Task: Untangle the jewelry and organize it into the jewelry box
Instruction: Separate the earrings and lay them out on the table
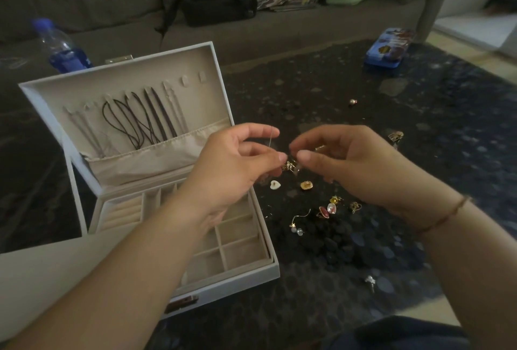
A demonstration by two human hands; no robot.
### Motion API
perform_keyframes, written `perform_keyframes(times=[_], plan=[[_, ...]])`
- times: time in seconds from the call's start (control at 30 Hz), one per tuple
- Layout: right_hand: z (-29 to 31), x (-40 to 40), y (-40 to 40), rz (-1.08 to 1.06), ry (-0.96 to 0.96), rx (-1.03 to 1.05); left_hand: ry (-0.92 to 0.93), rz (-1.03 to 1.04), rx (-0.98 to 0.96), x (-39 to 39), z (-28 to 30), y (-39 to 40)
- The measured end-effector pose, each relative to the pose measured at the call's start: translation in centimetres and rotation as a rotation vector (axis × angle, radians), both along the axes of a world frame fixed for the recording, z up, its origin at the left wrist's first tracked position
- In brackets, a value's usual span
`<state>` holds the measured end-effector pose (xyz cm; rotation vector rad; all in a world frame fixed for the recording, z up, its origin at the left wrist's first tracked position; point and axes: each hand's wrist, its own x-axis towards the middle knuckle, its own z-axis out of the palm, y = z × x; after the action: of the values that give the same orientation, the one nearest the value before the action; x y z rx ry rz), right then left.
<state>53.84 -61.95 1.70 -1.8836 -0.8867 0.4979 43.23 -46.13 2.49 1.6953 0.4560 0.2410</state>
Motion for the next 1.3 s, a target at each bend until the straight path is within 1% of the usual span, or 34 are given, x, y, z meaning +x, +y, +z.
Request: perform_keyframes(times=[0.1, 0.27, 0.43, 0.5, 0.53, 0.6, 0.67, 0.7, 0.77, 0.83, 0.97, 1.1, 1.17, 1.3], plan=[[-0.3, -0.1, 0.1, -0.01, -0.048, -0.048, 0.003, -0.021, -0.015, 0.3, -0.5, -0.3], [-0.5, 0.1, 0.2, 0.023, 0.032, -0.004, -0.013, -0.045, -0.008, 0.3, -1.2, -0.5], [-1.0, 0.2, 0.3, 0.066, -0.059, -0.087, -0.028, -0.053, 0.012, 0.0, -1.4, -0.5], [-1.3, 0.4, 0.1, 0.049, -0.087, -0.128, -0.034, -0.033, -0.055, -0.1, -1.4, -0.3], [-1.6, 0.6, 0.0, 0.041, -0.116, -0.177, -0.04, -0.021, -0.119, -0.2, -1.3, -0.2], [-2.2, 0.6, 0.0, 0.058, -0.204, -0.356, -0.05, -0.008, -0.226, -0.5, -1.1, 0.1], [-2.8, 0.4, 0.0, 0.117, -0.247, -0.517, -0.042, -0.013, -0.211, -0.4, -1.1, 0.2], [-2.9, 0.3, -0.1, 0.15, -0.239, -0.564, -0.029, -0.024, -0.142, -0.1, -1.2, 0.3], [-2.7, 0.1, -0.5, 0.196, -0.225, -0.631, 0.016, -0.08, 0.101, 1.1, -1.4, 0.5], [-2.1, 0.5, -1.3, 0.187, -0.227, -0.66, 0.081, -0.165, 0.342, 2.7, -1.8, 0.5], [-1.4, 2.1, -3.9, 0.022, -0.226, -0.569, 0.263, -0.314, 0.761, 4.8, -3.0, -0.3], [-1.3, 3.3, -5.9, -0.135, -0.199, -0.483, 0.428, -0.499, 1.09, 4.8, -3.9, -1.7], [-1.5, 3.6, -6.3, -0.165, -0.195, -0.475, 0.481, -0.536, 1.201, 4.5, -4.0, -1.9], [-1.8, 3.9, -6.5, -0.163, -0.204, -0.485, 0.511, -0.64, 1.232, 4.0, -3.7, -2.2]])
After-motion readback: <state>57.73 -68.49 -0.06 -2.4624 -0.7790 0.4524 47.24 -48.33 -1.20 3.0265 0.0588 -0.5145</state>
